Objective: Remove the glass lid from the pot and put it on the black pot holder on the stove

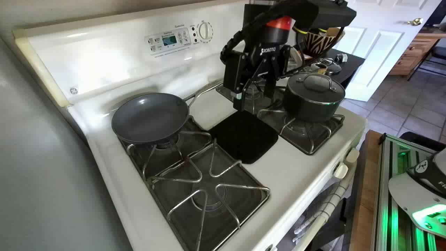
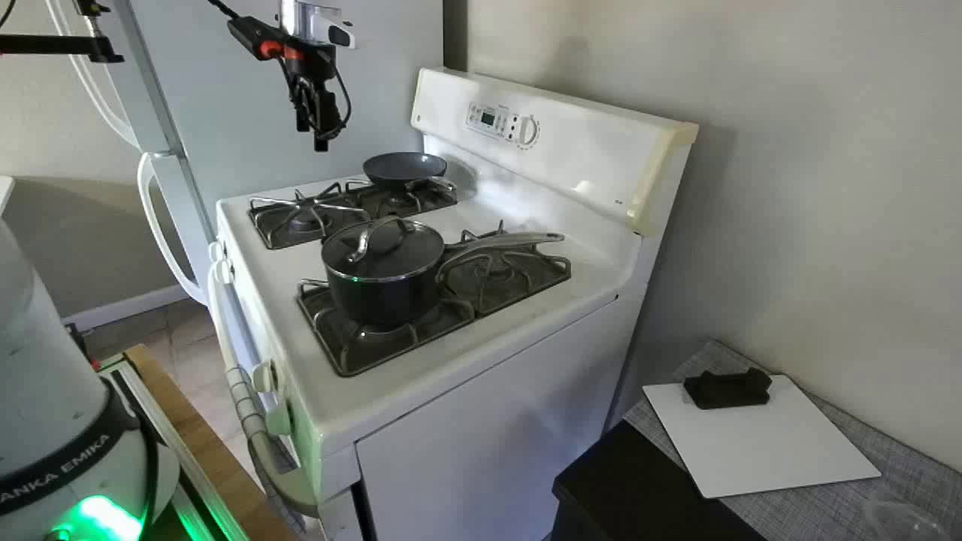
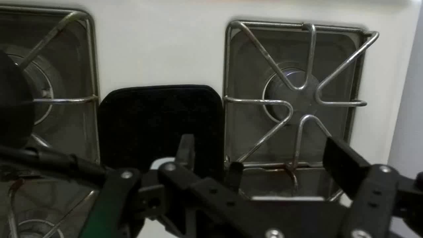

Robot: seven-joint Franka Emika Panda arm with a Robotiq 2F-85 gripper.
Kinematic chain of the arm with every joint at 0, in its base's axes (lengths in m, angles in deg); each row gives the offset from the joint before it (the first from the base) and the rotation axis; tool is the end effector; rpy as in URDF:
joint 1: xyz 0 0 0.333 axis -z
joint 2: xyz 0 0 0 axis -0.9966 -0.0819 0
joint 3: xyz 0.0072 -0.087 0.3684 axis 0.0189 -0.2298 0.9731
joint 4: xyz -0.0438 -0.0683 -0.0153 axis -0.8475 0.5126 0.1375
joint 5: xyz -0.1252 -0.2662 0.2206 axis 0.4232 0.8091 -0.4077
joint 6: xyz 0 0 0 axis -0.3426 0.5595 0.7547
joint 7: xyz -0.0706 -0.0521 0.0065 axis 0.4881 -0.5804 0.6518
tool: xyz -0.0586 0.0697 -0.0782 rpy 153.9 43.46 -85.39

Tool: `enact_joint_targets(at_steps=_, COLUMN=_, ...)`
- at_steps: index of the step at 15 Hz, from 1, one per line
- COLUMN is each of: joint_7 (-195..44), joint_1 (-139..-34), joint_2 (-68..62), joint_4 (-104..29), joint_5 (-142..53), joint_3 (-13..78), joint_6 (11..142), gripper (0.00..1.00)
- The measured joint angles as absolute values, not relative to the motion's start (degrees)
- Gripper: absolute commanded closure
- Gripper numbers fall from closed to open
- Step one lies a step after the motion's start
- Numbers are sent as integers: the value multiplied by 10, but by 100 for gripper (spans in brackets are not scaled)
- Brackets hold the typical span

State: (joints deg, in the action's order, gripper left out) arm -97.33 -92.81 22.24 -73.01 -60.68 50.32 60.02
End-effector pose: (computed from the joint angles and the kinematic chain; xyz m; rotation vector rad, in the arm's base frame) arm 0.4253 0.1865 0.4956 -2.9729 0.3154 0.1289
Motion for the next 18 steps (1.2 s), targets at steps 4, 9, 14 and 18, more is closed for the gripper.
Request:
enact_joint_targets(at_steps=4, joint_7=-973, joint_1=-928, joint_2=222, joint_4=-730, joint_5=-607, joint_3=503, joint_6=600, gripper=0)
enact_joint_targets(at_steps=9, joint_7=-977, joint_1=-927, joint_2=222, joint_4=-729, joint_5=-610, joint_3=494, joint_6=600, gripper=0)
enact_joint_targets(at_steps=14, joint_7=-976, joint_1=-894, joint_2=222, joint_4=-709, joint_5=-642, joint_3=428, joint_6=545, gripper=0)
enact_joint_targets(at_steps=18, joint_7=-902, joint_1=-865, joint_2=222, joint_4=-677, joint_5=-658, joint_3=376, joint_6=420, gripper=0)
